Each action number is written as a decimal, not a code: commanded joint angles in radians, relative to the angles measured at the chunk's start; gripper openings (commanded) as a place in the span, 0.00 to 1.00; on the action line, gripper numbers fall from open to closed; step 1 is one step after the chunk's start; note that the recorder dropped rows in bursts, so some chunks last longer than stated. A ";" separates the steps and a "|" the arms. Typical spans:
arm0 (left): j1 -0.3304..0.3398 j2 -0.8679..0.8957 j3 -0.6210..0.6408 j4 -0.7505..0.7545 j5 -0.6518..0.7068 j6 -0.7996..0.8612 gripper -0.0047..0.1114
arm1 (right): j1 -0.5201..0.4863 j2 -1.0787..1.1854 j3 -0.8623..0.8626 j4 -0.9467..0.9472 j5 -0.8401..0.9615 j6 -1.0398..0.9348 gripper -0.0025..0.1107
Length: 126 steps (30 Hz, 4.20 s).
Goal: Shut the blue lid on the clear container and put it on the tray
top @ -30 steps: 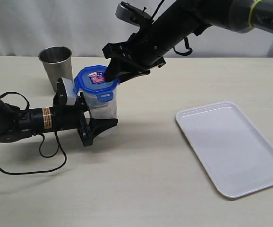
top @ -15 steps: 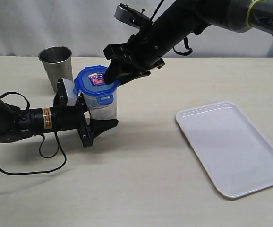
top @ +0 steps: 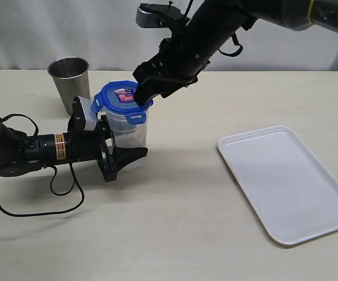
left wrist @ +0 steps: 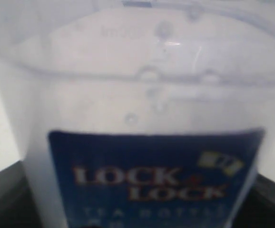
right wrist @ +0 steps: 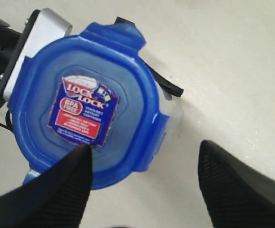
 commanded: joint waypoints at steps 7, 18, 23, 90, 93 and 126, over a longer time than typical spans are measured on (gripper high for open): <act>-0.007 -0.013 -0.003 -0.015 -0.019 -0.011 0.04 | 0.014 -0.130 0.003 -0.001 -0.016 -0.257 0.56; -0.007 -0.013 -0.003 -0.013 -0.019 -0.009 0.04 | 0.257 -0.144 0.052 -0.415 -0.044 -0.401 0.44; -0.007 -0.013 -0.003 -0.013 -0.019 -0.009 0.04 | 0.316 -0.144 0.159 -0.626 -0.171 -0.346 0.32; 0.061 -0.013 -0.003 0.027 -0.019 0.088 0.04 | 0.363 -0.215 0.403 -0.700 -0.471 -0.231 0.45; 0.063 -0.013 -0.003 0.065 -0.019 0.089 0.04 | 0.363 -0.268 0.403 -0.684 -0.470 -0.227 0.47; 0.059 -0.164 -0.002 0.483 -0.019 0.179 0.04 | 0.223 -0.158 0.152 -0.140 -0.060 -0.417 0.46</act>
